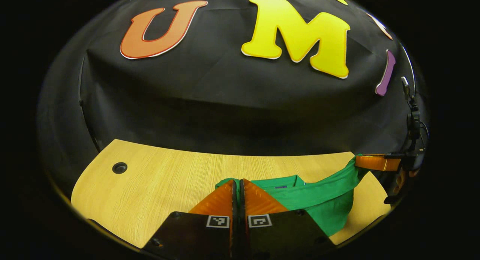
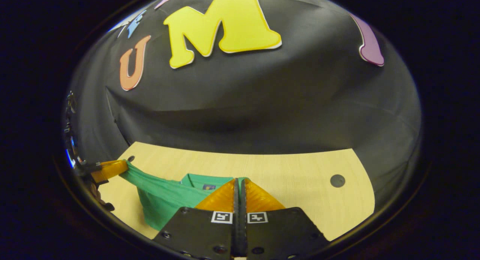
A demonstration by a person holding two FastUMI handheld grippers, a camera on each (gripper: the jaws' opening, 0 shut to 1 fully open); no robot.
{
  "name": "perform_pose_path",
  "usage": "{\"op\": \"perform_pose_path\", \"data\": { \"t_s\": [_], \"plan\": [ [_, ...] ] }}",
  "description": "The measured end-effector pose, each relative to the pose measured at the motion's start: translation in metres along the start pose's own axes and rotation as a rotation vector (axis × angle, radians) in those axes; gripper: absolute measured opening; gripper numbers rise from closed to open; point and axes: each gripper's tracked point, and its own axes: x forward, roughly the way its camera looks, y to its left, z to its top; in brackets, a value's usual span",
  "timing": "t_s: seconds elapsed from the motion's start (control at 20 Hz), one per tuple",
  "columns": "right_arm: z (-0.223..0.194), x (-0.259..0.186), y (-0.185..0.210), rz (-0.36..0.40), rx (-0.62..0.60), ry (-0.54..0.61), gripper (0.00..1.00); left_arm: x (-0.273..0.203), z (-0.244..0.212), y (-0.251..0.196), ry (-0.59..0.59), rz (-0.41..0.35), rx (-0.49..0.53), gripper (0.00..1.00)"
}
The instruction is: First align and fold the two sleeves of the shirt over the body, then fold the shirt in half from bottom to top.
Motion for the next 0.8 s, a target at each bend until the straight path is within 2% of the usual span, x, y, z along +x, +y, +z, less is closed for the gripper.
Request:
{"op": "perform_pose_path", "data": {
  "t_s": [0.2, 0.25, 0.3, 0.35, 0.45, 0.5, 0.6, 0.8],
  "plan": [
    [-0.001, 0.025, -0.012, -0.046, 0.010, 0.005, 0.00, 0.027, 0.000, 0.010, -0.016, 0.039, 0.040, 0.08],
    [-0.007, 0.026, -0.011, -0.038, 0.006, 0.021, 0.01, 0.033, -0.004, 0.010, -0.007, 0.045, 0.049, 0.14],
    [-0.013, 0.030, -0.009, -0.029, 0.004, 0.036, 0.07, 0.036, -0.009, 0.009, 0.011, 0.044, 0.051, 0.18],
    [-0.015, 0.031, -0.008, -0.031, -0.002, 0.039, 0.15, 0.034, -0.011, 0.009, 0.018, 0.051, 0.043, 0.42],
    [-0.008, 0.021, -0.008, -0.055, -0.048, -0.002, 0.72, 0.030, -0.010, 0.011, 0.016, 0.072, 0.016, 0.90],
    [-0.005, 0.016, -0.008, -0.065, -0.064, -0.025, 1.00, 0.026, -0.009, 0.012, 0.008, 0.087, 0.009, 1.00],
    [0.006, 0.001, -0.007, -0.090, -0.077, -0.070, 0.96, 0.017, -0.002, 0.016, -0.005, 0.100, 0.003, 1.00],
    [0.019, -0.030, 0.005, -0.093, -0.041, -0.115, 0.96, -0.014, 0.022, 0.023, -0.060, 0.126, -0.013, 1.00]
  ]
}}
